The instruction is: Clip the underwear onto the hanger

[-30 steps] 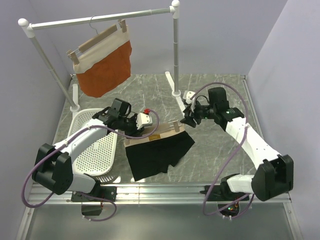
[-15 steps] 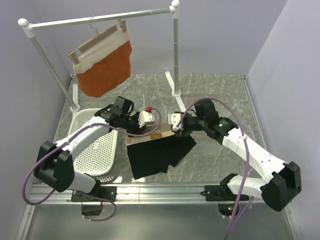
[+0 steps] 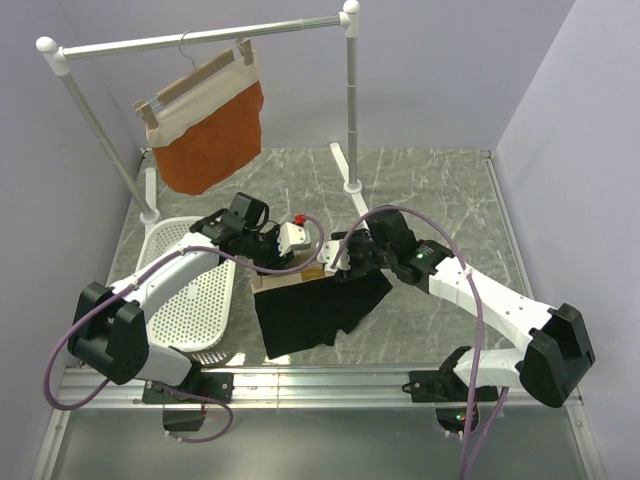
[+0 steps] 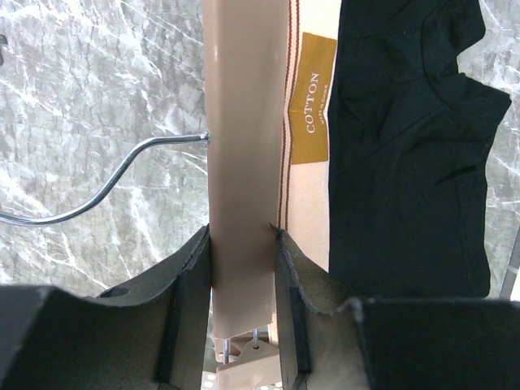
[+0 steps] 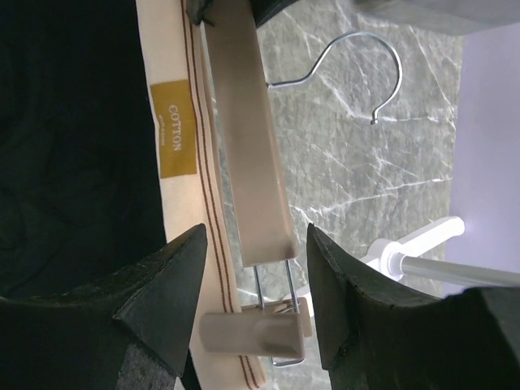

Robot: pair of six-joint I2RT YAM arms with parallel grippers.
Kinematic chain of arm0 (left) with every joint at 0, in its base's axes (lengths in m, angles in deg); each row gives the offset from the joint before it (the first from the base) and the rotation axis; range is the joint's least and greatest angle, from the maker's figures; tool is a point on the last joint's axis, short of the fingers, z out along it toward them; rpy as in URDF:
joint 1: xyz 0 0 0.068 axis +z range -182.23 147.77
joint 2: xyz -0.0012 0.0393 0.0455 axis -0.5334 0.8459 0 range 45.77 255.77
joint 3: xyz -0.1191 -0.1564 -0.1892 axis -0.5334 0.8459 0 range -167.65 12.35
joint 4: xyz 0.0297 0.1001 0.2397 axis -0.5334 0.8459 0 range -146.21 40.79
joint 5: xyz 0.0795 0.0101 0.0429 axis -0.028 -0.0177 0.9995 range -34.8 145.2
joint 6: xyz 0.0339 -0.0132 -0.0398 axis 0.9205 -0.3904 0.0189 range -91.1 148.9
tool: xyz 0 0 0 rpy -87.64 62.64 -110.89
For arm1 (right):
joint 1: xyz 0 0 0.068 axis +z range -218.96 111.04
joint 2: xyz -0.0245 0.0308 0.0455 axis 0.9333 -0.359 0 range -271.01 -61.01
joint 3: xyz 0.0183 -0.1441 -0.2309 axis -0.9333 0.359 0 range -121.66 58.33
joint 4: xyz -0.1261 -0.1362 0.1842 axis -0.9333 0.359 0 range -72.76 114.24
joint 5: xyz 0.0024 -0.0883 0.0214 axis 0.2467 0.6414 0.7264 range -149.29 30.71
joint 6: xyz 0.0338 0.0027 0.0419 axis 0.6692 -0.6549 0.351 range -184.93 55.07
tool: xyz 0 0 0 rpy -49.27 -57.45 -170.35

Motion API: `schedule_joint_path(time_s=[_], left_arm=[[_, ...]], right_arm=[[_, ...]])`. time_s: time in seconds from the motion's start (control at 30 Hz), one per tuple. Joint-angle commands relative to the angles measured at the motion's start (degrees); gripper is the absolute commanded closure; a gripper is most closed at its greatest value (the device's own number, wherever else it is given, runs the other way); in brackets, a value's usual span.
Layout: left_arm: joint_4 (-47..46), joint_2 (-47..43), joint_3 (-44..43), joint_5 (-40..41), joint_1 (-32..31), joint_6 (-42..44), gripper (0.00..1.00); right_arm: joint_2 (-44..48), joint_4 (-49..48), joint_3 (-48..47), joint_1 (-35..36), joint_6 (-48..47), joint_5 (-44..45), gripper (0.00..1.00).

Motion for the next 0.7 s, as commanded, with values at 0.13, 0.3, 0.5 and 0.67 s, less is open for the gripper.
schedule_joint_path(time_s=[0.13,0.3,0.5,0.67], left_arm=[[-0.1,-1.8,-2.5,-2.8,-0.4,-0.8,1.0],[0.3,-2.1,-2.8,-3.0,-0.4,-0.9,1.0],[0.6,-1.7,-3.5,-3.5,-0.4,-1.2,1.0],[0.8,-1.8,-3.6,-3.9,-0.5,-0.6,1.0]], right_arm=[[-1.8,-3.0,0.1,0.7,-4.3,2.3,0.41],[-3.7,-2.2,-1.6,1.2,-5.2,3.2,0.41],[-5.2,-0.9,-2.0,2.6,-7.9,4.5,0.41],[-6.6,-1.9,-2.1,3.4,-8.3,6.8,0.44]])
